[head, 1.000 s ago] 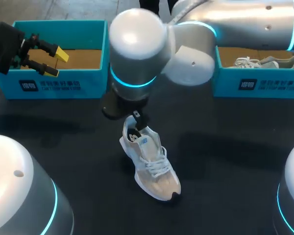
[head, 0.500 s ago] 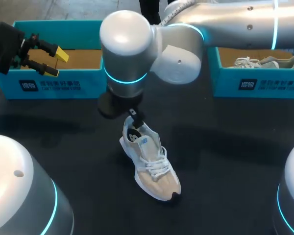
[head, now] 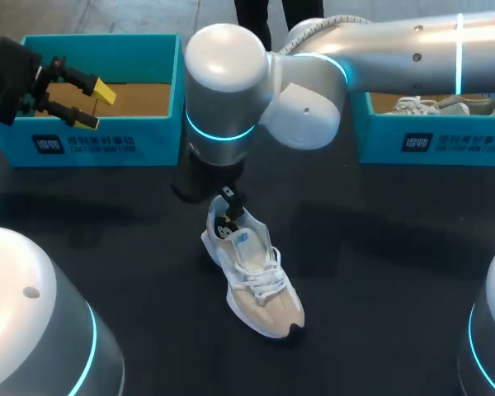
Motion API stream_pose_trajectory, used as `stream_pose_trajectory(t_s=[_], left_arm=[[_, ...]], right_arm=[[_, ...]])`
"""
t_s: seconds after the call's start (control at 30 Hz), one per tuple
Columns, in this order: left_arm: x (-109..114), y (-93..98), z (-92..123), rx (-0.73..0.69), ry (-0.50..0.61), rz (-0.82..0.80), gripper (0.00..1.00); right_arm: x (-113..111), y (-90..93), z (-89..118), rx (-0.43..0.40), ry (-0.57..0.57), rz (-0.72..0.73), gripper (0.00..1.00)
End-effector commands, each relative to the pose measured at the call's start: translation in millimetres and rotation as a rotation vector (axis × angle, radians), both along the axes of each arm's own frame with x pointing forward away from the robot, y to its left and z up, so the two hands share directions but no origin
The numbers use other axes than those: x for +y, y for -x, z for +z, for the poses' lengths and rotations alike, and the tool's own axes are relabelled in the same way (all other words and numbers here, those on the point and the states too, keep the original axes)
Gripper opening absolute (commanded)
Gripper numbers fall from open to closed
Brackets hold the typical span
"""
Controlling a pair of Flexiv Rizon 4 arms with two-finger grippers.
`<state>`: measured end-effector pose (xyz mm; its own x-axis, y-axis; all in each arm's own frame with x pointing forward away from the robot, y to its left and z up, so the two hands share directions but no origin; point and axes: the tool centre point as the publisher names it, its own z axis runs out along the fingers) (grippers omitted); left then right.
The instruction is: Take the shoe out of the shoebox, open the shoe tongue, remove and reinsert the insole, then place the shoe into the shoebox
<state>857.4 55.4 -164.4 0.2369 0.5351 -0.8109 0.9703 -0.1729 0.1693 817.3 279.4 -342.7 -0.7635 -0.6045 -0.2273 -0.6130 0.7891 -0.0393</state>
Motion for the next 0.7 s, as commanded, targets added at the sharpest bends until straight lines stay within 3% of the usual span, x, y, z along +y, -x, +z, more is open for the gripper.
stream_pose_trajectory(t_s=[0.03,0.7], left_arm=[[0.0,0.7,0.1,-0.001,-0.002,0.001,1.00],[0.0,0.7,0.1,-0.001,-0.002,0.001,1.00]], right_arm=[[4.4,-5.4,-10.5,0.012,-0.002,0.003,1.00],[13.1,-21.6,-42.4,0.052,-0.017,0.042,1.00]])
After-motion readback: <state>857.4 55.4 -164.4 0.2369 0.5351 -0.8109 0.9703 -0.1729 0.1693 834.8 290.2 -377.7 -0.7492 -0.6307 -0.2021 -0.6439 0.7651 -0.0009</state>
